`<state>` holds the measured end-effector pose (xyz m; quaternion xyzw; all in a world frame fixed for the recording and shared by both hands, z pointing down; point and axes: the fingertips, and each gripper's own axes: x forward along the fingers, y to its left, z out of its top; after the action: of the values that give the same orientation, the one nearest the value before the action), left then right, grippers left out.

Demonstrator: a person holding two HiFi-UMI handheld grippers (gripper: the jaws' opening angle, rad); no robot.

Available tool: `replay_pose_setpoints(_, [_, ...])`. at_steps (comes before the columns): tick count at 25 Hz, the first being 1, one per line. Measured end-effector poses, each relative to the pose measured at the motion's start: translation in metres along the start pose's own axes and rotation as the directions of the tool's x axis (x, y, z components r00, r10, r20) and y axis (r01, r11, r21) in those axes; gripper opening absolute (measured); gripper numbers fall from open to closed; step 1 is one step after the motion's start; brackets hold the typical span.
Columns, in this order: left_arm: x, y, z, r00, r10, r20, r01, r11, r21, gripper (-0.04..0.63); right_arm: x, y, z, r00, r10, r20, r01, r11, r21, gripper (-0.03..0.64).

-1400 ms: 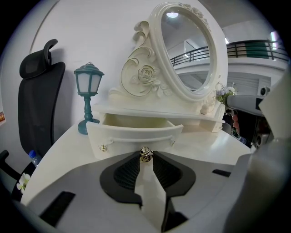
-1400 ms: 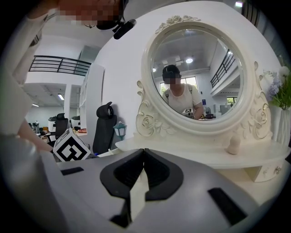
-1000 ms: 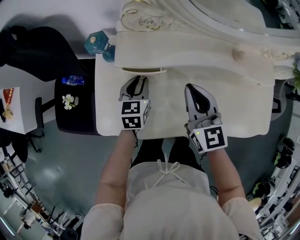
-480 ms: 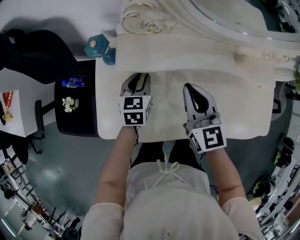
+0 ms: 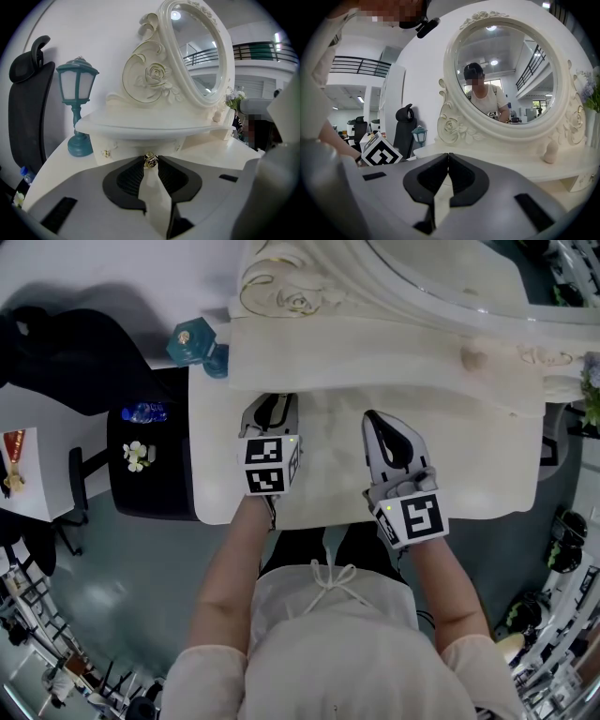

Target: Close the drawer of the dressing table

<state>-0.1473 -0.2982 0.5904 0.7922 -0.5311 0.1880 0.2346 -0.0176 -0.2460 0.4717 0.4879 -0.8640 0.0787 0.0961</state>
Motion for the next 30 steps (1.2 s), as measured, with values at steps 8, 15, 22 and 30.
replay_pose_setpoints(8, [-0.018, -0.015, 0.000, 0.999, -0.024, 0.031, 0.026, 0.998, -0.064, 0.298, -0.015, 0.004, 0.011, 1.000, -0.006, 0.007, 0.006, 1.000, -0.024, 0.008])
replay_pose_setpoints(15, [-0.070, -0.020, 0.028, 0.992, -0.002, 0.128, 0.008, 0.999, -0.042, 0.321, -0.036, 0.007, 0.030, 0.999, -0.008, 0.037, 0.009, 0.999, -0.046, 0.008])
replay_pose_setpoints(22, [-0.140, -0.039, 0.079, 0.968, -0.021, 0.252, -0.003, 0.996, 0.095, 0.190, -0.054, 0.016, 0.059, 0.996, 0.022, 0.092, -0.015, 0.997, -0.076, 0.008])
replay_pose_setpoints(30, [-0.214, -0.069, 0.132, 0.927, -0.073, 0.369, -0.002, 0.980, 0.197, 0.043, -0.076, 0.029, 0.096, 0.986, 0.068, 0.153, -0.058, 0.996, -0.070, 0.006])
